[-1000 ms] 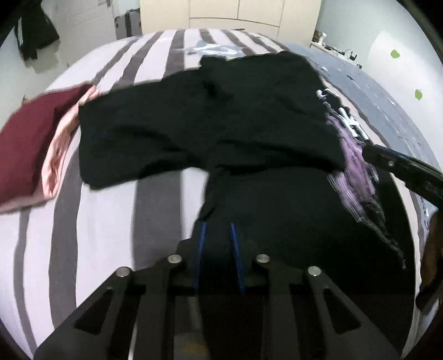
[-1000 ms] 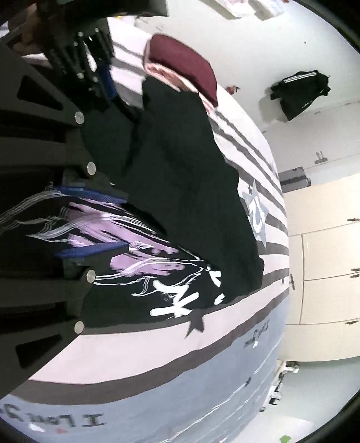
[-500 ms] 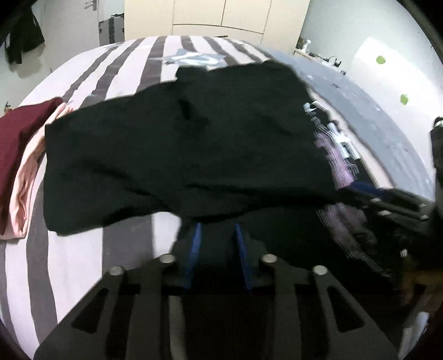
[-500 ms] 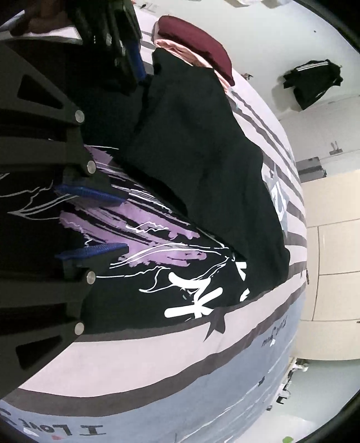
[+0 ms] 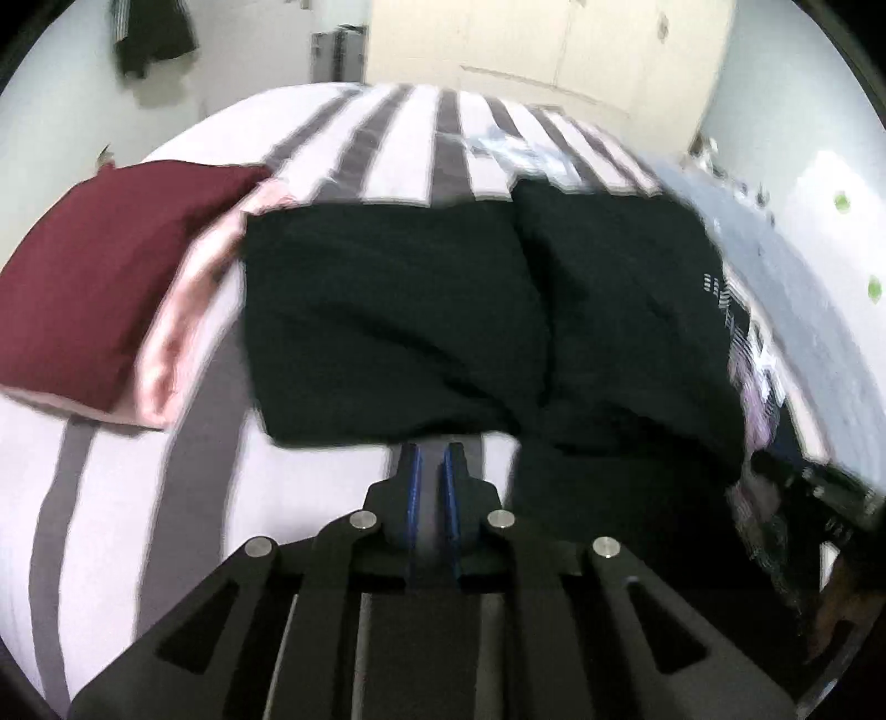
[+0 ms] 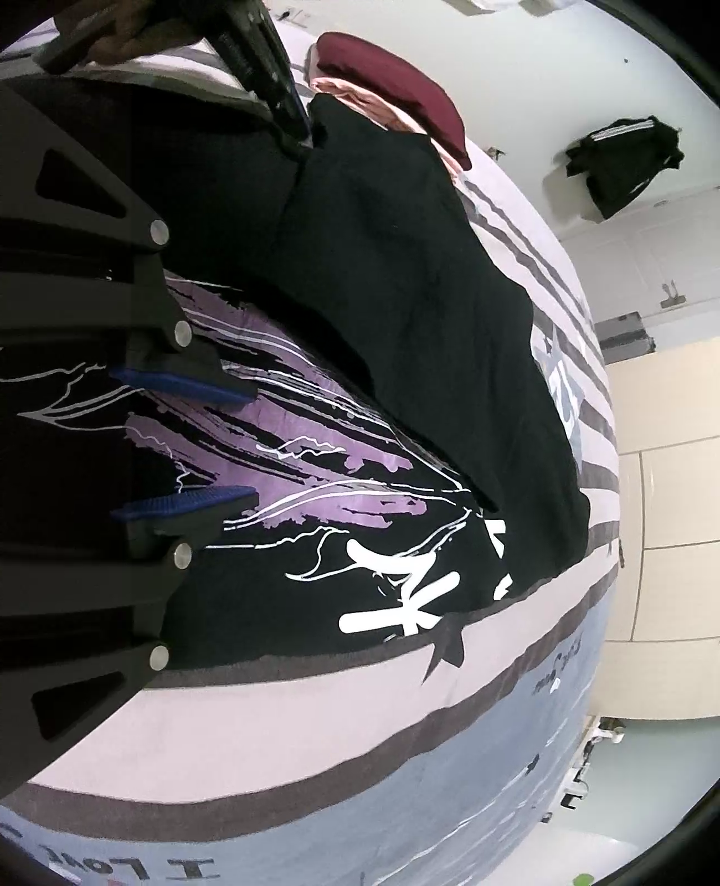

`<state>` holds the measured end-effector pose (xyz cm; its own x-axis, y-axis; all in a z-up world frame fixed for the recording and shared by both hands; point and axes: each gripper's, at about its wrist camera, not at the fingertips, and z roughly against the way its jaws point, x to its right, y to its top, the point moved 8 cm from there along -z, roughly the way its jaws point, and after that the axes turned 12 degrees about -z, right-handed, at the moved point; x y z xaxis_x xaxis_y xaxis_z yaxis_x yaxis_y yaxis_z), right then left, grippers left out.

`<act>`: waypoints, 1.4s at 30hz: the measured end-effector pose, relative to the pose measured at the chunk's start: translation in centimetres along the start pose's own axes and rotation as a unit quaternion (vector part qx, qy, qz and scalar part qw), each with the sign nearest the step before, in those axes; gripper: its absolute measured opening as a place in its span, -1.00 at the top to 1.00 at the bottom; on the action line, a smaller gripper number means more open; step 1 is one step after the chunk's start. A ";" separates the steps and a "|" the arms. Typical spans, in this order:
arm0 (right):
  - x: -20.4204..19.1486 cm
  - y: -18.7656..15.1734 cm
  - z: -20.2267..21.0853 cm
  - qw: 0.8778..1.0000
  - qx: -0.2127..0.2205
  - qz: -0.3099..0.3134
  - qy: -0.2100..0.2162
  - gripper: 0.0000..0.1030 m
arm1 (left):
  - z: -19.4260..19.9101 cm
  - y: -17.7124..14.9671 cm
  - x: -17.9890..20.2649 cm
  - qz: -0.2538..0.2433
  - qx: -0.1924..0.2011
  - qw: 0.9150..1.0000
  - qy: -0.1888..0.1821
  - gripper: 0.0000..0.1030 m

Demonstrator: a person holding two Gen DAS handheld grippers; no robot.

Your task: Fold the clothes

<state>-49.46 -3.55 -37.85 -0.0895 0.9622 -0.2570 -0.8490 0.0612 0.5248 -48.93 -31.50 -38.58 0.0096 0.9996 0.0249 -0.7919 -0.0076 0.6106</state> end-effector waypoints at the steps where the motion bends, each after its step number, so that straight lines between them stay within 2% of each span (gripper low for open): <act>1: -0.1 0.3 0.3 1.000 0.003 -0.002 0.002 0.46 | 0.3 0.8 0.5 -0.006 0.009 1.000 -0.010 0.84; 5: -0.9 2.1 1.3 1.000 0.025 -0.004 0.010 0.46 | -0.1 4.3 4.4 -0.040 0.037 0.996 -0.070 0.76; 8: -1.4 3.6 1.0 0.999 0.034 -0.012 0.012 0.45 | -2.2 6.9 7.4 -0.078 0.049 0.992 -0.090 0.75; 9: -1.6 4.2 0.8 0.999 0.038 -0.013 0.011 0.45 | -3.4 7.4 7.9 -0.088 0.046 0.991 -0.088 0.75; 11: -1.8 5.2 0.5 0.999 0.046 -0.016 0.012 0.45 | -6.4 7.6 7.6 -0.103 0.029 0.993 -0.059 0.75; 13: -1.8 5.9 -0.2 0.999 0.049 -0.015 0.011 0.45 | -8.5 6.9 5.8 -0.093 0.010 0.995 -0.040 0.76; 16: -1.4 6.1 -1.7 0.999 0.039 -0.016 0.003 0.45 | -8.6 7.0 5.0 -0.083 0.010 0.995 -0.056 0.76; 19: -0.8 5.7 -3.1 1.000 0.019 -0.018 -0.001 0.45 | -7.0 8.6 5.0 -0.066 0.036 0.994 -0.083 0.75; 21: -1.0 5.8 -2.8 1.000 0.025 -0.015 0.004 0.45 | -6.5 9.9 5.1 -0.064 0.051 0.993 -0.087 0.75; 23: -1.2 6.1 -2.4 0.999 0.032 -0.016 0.010 0.45 | -7.3 10.9 5.1 -0.070 0.050 0.993 -0.075 0.72; 27: -1.9 7.0 -2.1 0.999 0.038 -0.016 0.019 0.45 | -12.0 9.9 4.3 -0.088 -0.007 0.995 -0.039 0.70; 29: -2.7 7.6 -2.2 0.999 0.040 -0.012 0.027 0.45 | -11.5 10.2 4.0 -0.087 0.003 0.995 -0.041 0.67; 32: -4.4 8.1 -2.4 0.998 0.038 0.002 0.048 0.45 | -9.0 11.1 2.2 -0.036 0.022 0.998 -0.050 0.66; 33: -5.0 8.2 -2.6 0.998 0.036 0.008 0.053 0.44 | -8.0 10.9 1.0 -0.017 0.030 0.999 -0.042 0.63; 35: -5.8 7.7 -3.5 0.998 0.025 0.027 0.055 0.38 | -6.2 10.3 -1.6 0.003 0.037 0.999 -0.011 0.52; 37: -6.0 7.1 -4.7 0.998 0.012 0.037 0.050 0.38 | -5.2 9.3 -4.3 0.005 0.034 0.999 0.027 0.07; 39: -5.4 6.4 -5.7 0.999 0.001 0.032 0.044 0.38 | -4.5 8.2 -7.0 0.008 0.027 0.998 0.062 -0.16; 42: -4.6 6.4 -5.7 0.999 -0.004 -0.002 0.054 0.38 | -4.4 7.4 -10.1 0.026 0.012 0.996 0.079 -0.16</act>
<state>-57.47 -9.08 -37.94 -0.1414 0.9279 -0.3451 -0.8536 0.0623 0.5172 -57.54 -41.50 -37.82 -0.1283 0.9895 -0.0669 -0.7736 -0.0576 0.6311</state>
